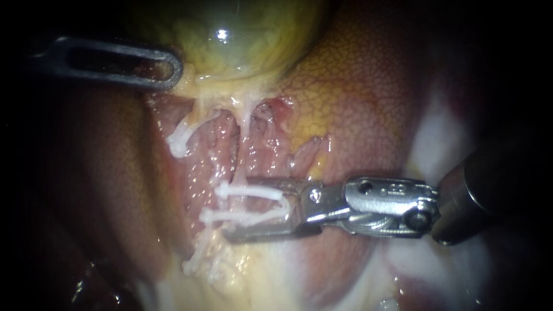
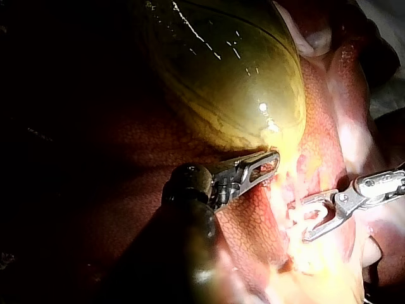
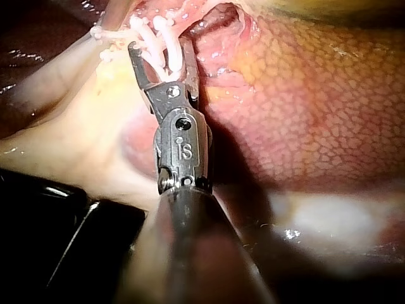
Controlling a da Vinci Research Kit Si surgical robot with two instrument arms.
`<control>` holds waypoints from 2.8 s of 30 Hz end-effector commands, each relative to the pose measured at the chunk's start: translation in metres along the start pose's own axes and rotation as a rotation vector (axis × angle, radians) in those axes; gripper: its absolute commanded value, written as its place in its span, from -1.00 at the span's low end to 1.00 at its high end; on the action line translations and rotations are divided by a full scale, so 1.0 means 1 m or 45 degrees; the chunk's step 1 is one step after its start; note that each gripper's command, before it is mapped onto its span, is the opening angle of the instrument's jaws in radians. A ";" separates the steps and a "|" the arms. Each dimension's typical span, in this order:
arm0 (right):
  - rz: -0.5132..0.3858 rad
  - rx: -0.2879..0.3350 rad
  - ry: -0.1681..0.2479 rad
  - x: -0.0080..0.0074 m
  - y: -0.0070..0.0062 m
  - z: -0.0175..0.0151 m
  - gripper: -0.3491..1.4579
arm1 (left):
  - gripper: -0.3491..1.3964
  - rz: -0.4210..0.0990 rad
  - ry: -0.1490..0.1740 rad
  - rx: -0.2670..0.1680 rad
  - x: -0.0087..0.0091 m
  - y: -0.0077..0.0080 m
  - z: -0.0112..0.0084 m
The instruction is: Clipping third clip right tube
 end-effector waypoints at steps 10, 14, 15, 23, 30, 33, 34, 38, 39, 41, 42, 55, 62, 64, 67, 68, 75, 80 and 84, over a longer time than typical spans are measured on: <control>0.011 0.007 0.020 0.0014 0.0003 -0.0001 -0.09 | -1.00 0.000 0.000 0.000 0.0000 0.0000 0.0000; 0.018 -0.002 0.030 0.0023 0.0006 -0.0004 -0.09 | -1.00 0.000 0.000 0.000 0.0000 0.0000 0.0000; 0.020 -0.001 0.034 0.0025 0.0007 -0.0005 -0.09 | -1.00 0.000 0.000 0.000 0.0000 0.0000 0.0000; 0.042 -0.013 0.053 0.0041 0.0017 -0.0011 -0.09 | -1.00 0.000 0.000 0.000 0.0000 0.0000 0.0000; 0.037 -0.011 0.069 0.0052 0.0027 -0.0016 -0.09 | -1.00 0.001 0.000 0.000 0.0001 0.0000 0.0001; 0.040 -0.009 0.077 0.0055 0.0032 -0.0017 -0.09 | -1.00 0.001 0.000 -0.001 0.0001 0.0000 0.0001; 0.041 -0.008 0.085 0.0057 0.0033 -0.0018 -0.09 | -1.00 0.001 0.000 -0.001 0.0001 0.0000 0.0001; 0.045 -0.008 0.089 0.0061 0.0039 -0.0018 -0.09 | -1.00 0.001 -0.001 -0.001 0.0001 0.0000 0.0001; 0.045 -0.007 0.093 0.0061 0.0040 -0.0018 -0.09 | -1.00 0.001 -0.001 -0.001 0.0001 0.0000 0.0001; 0.045 -0.007 0.093 0.0062 0.0041 -0.0018 -0.09 | -1.00 0.001 -0.001 -0.001 0.0001 0.0000 0.0001; 0.045 -0.007 0.093 0.0062 0.0042 -0.0017 -0.09 | -1.00 0.001 -0.001 -0.001 0.0001 0.0000 0.0001; 0.043 0.016 0.094 0.0061 0.0044 -0.0013 -0.09 | -1.00 0.001 0.000 -0.001 0.0001 0.0000 0.0000; 0.108 0.205 0.271 0.0062 0.0045 -0.0009 -0.11 | -1.00 0.001 -0.001 -0.001 0.0001 0.0000 0.0001; 0.135 0.264 0.315 0.0062 0.0045 -0.0009 -0.11 | -1.00 0.001 -0.001 -0.001 0.0001 0.0000 0.0001; 0.161 0.344 0.361 0.0062 0.0044 -0.0009 -0.13 | -1.00 0.001 -0.001 -0.001 0.0001 0.0000 0.0001; 0.175 0.364 0.374 0.0062 0.0044 -0.0009 -0.13 | -1.00 0.001 -0.001 -0.001 0.0001 0.0000 0.0001; 0.194 0.426 0.468 0.0065 0.0042 -0.0010 -0.15 | -1.00 0.001 -0.001 -0.001 0.0001 0.0000 0.0001; 0.211 0.367 0.492 0.0068 0.0044 -0.0012 -0.18 | -1.00 0.001 -0.001 -0.001 0.0001 0.0000 0.0001; 0.215 0.362 0.492 0.0070 0.0045 -0.0015 -0.22 | -1.00 0.001 -0.001 -0.001 0.0001 0.0000 0.0001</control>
